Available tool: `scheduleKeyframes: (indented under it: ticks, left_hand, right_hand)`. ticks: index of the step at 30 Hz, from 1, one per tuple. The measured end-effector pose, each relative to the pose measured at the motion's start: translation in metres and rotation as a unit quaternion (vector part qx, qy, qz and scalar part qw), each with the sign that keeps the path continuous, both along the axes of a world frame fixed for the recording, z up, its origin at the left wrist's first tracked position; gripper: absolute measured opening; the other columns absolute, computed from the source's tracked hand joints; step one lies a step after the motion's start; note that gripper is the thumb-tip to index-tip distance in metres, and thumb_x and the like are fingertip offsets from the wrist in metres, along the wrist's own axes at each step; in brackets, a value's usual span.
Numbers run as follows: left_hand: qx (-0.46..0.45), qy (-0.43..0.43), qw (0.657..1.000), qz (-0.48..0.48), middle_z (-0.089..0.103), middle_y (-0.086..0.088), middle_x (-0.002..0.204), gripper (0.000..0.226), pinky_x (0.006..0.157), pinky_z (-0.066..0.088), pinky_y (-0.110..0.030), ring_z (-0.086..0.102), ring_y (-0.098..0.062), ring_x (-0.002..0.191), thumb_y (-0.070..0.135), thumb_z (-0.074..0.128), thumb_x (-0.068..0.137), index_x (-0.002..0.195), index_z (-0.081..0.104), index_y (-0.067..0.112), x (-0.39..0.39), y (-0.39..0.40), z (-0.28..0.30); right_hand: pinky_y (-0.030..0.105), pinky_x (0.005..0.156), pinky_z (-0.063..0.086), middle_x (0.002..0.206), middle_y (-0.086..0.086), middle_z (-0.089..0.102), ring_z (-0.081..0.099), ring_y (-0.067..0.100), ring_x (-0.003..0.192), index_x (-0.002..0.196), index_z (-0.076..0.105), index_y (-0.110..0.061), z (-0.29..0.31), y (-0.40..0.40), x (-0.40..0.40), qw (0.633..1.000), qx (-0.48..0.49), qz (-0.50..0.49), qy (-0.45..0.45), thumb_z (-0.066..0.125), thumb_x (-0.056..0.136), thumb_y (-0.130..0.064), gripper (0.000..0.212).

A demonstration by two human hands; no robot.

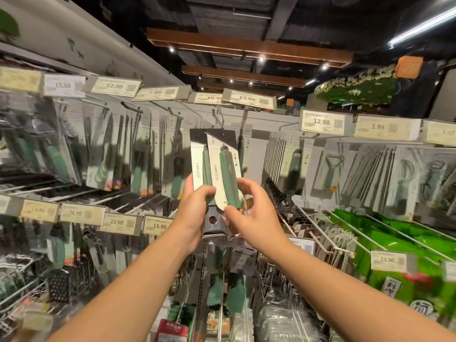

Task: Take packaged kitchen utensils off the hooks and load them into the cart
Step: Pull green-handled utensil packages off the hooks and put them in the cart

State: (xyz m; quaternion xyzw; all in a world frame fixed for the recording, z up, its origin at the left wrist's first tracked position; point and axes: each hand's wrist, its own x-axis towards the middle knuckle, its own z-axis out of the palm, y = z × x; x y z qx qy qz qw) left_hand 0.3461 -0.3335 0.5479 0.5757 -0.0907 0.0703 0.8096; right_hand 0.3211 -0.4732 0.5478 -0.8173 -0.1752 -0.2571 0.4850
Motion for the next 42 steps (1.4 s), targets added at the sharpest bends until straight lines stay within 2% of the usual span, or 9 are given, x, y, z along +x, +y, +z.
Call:
scheduleKeyframes:
  ticks: [8,11,13,15,19,25,34,38,42]
  left_hand:
    - [-0.034,0.013,0.999,-0.024,0.082,0.002,0.103,0.037,0.082,0.062,-0.053,0.077,-0.04,0.101,0.007,0.052,0.105,0.117,0.055,0.042,0.002,0.011,-0.003]
    - [-0.045,0.017,0.999,-0.024,0.075,-0.01,0.12,0.034,0.066,0.062,-0.044,0.076,-0.047,0.098,0.005,0.051,0.106,0.119,0.055,0.036,-0.001,0.013,0.001]
    - [-0.049,0.018,0.998,-0.019,0.072,-0.013,0.125,0.034,0.073,0.063,-0.052,0.076,-0.047,0.098,0.005,0.051,0.106,0.116,0.055,0.037,-0.001,0.013,0.003]
    - [-0.048,0.016,0.999,-0.018,0.072,-0.015,0.124,0.034,0.086,0.06,-0.061,0.076,-0.047,0.097,0.006,0.051,0.106,0.117,0.055,0.038,-0.001,0.013,0.004]
    - [-0.041,0.01,0.999,-0.025,0.073,-0.015,0.123,0.04,0.083,0.062,-0.055,0.078,-0.043,0.093,0.007,0.051,0.106,0.141,0.05,0.027,0.003,0.014,0.002]
    - [-0.034,0.012,0.999,-0.031,0.074,-0.013,0.122,0.043,0.085,0.061,-0.059,0.078,-0.042,0.095,0.009,0.052,0.107,0.145,0.047,0.029,0.005,0.015,0.002]
    - [-0.03,0.012,0.999,-0.031,0.073,-0.008,0.123,0.043,0.095,0.056,-0.068,0.078,-0.042,0.093,0.007,0.051,0.106,0.144,0.048,0.027,0.012,0.019,0.002]
    - [-0.038,0.023,0.998,-0.039,0.073,-0.012,0.124,0.04,0.071,0.062,-0.047,0.078,-0.044,0.092,0.005,0.048,0.106,0.139,0.051,0.028,0.016,0.022,0.0]
    - [-0.053,0.022,0.997,-0.048,0.07,-0.018,0.124,0.037,0.061,0.058,-0.042,0.077,-0.045,0.091,0.001,0.041,0.105,0.126,0.052,0.029,0.019,0.026,0.0]
  right_hand:
    - [-0.001,0.093,0.037,0.13,-0.007,0.042,0.04,-0.022,0.114,0.148,0.041,-0.021,-0.008,-0.01,0.006,0.992,-0.033,-0.088,-0.08,0.065,0.096,-0.01,0.058]
    - [0.011,0.106,0.039,0.134,-0.007,0.041,0.039,-0.014,0.119,0.149,0.037,-0.024,-0.003,-0.012,0.006,0.989,-0.018,-0.112,-0.094,0.065,0.097,-0.014,0.06]
    - [0.019,0.108,0.04,0.135,-0.006,0.04,0.043,-0.007,0.115,0.151,0.037,-0.025,0.001,-0.014,0.008,0.988,-0.013,-0.118,-0.094,0.065,0.098,-0.016,0.06]
    - [0.02,0.104,0.043,0.134,-0.006,0.04,0.045,-0.004,0.108,0.152,0.037,-0.024,0.005,-0.015,0.009,0.988,-0.018,-0.122,-0.093,0.064,0.098,-0.018,0.06]
    - [0.0,0.078,0.04,0.13,-0.006,0.041,0.047,-0.016,0.088,0.155,0.038,-0.021,0.011,-0.015,0.016,0.988,-0.014,-0.128,-0.089,0.065,0.098,-0.017,0.063]
    - [-0.003,0.077,0.037,0.126,-0.004,0.043,0.046,-0.021,0.084,0.156,0.038,-0.018,0.011,-0.011,0.024,0.986,-0.023,-0.143,-0.087,0.067,0.098,-0.018,0.065]
    - [0.009,0.051,0.046,0.131,-0.007,0.047,0.055,0.006,0.065,0.153,0.041,-0.027,0.014,-0.012,0.066,0.99,0.02,-0.134,0.031,0.062,0.099,-0.016,0.059]
    - [0.044,0.067,0.062,0.099,0.009,0.073,0.07,0.022,0.072,0.113,0.064,-0.018,0.022,-0.019,0.102,0.982,0.064,-0.137,0.116,0.061,0.098,-0.014,0.016]
    - [0.033,0.061,0.055,0.113,0.012,0.07,0.058,0.018,0.067,0.141,0.055,-0.025,0.032,-0.023,0.128,0.975,0.101,-0.095,0.175,0.053,0.094,0.006,0.056]
